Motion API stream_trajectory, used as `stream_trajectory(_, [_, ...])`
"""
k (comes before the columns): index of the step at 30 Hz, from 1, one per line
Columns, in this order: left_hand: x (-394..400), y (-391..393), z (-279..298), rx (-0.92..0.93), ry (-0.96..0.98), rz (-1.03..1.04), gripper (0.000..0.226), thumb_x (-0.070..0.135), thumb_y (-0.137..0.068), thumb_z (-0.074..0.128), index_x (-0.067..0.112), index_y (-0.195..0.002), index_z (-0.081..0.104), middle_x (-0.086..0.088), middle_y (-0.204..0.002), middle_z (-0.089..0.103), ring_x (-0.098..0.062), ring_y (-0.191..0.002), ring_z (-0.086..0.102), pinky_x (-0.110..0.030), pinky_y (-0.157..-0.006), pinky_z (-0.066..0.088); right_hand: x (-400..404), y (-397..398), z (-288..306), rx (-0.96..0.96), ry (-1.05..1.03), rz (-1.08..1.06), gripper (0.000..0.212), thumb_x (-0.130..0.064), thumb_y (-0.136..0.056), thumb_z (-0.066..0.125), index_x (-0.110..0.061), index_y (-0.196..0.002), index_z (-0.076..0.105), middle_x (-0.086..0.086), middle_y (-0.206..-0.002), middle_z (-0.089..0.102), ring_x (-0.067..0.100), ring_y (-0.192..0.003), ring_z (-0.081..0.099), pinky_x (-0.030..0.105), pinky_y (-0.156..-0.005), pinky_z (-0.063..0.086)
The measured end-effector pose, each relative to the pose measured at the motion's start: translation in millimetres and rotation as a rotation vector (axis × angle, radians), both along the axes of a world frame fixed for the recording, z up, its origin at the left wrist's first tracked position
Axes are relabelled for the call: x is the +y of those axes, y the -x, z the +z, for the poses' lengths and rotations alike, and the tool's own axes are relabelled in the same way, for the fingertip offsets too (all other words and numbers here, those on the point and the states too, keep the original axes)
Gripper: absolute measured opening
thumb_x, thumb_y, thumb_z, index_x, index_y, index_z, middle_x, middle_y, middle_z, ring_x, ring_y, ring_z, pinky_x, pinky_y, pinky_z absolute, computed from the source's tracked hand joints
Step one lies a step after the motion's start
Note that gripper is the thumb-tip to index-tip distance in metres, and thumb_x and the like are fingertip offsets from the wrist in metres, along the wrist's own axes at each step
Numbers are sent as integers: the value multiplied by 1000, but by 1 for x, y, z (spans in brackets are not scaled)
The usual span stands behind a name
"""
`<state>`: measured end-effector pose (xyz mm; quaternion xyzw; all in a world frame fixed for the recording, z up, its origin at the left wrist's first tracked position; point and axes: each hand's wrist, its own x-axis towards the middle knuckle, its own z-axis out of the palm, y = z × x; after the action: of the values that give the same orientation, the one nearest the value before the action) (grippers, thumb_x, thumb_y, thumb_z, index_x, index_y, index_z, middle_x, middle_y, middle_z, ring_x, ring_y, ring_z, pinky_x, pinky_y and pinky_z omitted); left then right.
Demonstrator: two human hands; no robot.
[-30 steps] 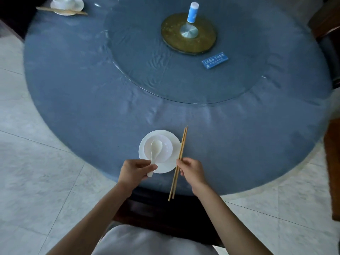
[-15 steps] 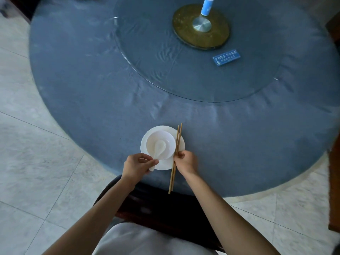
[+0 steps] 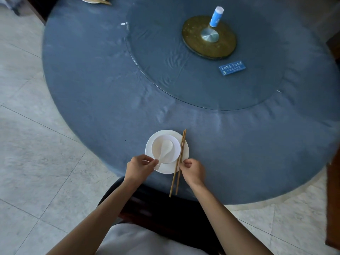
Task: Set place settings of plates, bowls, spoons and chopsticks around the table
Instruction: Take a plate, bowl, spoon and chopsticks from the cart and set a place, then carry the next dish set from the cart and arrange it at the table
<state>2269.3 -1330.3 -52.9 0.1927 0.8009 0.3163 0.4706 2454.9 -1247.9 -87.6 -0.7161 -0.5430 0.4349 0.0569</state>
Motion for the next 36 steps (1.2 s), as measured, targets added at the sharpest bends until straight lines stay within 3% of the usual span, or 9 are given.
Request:
stream_trajectory(5, [-11,9,11,-7,-29,-27,17,31,-89,78,14,-88,76,-5,-82,80,-23,-78,76,-45,-84,63,-2,-1,7,0,21,-31,14,-25,-85,76,-16,-95,75,3,-92,79,24,-86,76,41,-85,60])
stream_trajectory(10, [-26,31,32,101,-117,-140,19,34,-93,73,21,-106,76,1,-103,80,-12,-90,73,-34,-92,57,2,3,44,-63,-130,-9,12,-21,-93,64,-20,-98,75,-1,-99,77,21,-97,71,25,-75,45])
stream_trajectory(13, [-41,62,55,198,-219,-254,37,36,-95,71,28,-131,70,7,-129,71,-11,-121,65,-26,-98,50,1,21,81,-54,-277,0,13,-26,-95,63,-24,-100,74,-1,-102,78,19,-98,71,26,-76,43])
stream_trajectory(16, [-61,108,74,360,-324,-371,49,35,-95,71,30,-143,61,2,-158,48,-19,-146,44,-39,-118,38,-5,57,114,45,-385,85,20,-32,-97,62,-26,-112,73,-3,-112,75,17,-107,68,33,-89,50])
stream_trajectory(20, [-101,181,93,514,-391,-391,60,49,-96,64,40,-152,46,11,-169,24,-21,-159,14,-41,-125,21,-30,141,143,131,-544,318,35,-37,-99,62,-23,-130,68,-6,-139,63,14,-133,53,30,-112,38])
stream_trajectory(22, [-120,219,101,557,-398,-386,64,55,-97,58,44,-156,36,16,-171,13,-16,-160,-1,-41,-126,16,-44,192,153,131,-573,468,44,-41,-99,61,-25,-139,62,-5,-151,54,11,-142,43,20,-112,29])
stream_trajectory(25, [-147,274,116,645,-398,-351,66,62,-98,49,46,-158,27,18,-172,5,-11,-159,-16,-43,-128,10,-62,270,166,123,-664,690,52,-46,-98,62,-28,-146,56,-3,-159,44,14,-147,36,26,-113,31])
stream_trajectory(31, [-198,380,158,903,-276,-253,77,72,-92,25,40,-161,19,14,-172,-4,-21,-158,-23,-46,-129,7,-81,414,194,154,-872,1005,62,-55,-96,60,-29,-151,50,-1,-166,34,20,-153,29,36,-120,30])
stream_trajectory(36, [-219,469,190,1062,-226,-166,74,71,-94,25,43,-162,16,14,-172,-4,-25,-158,-21,-55,-128,12,-84,522,223,239,-1030,1122,65,-59,-93,57,-28,-150,52,2,-165,36,22,-153,30,37,-120,30])
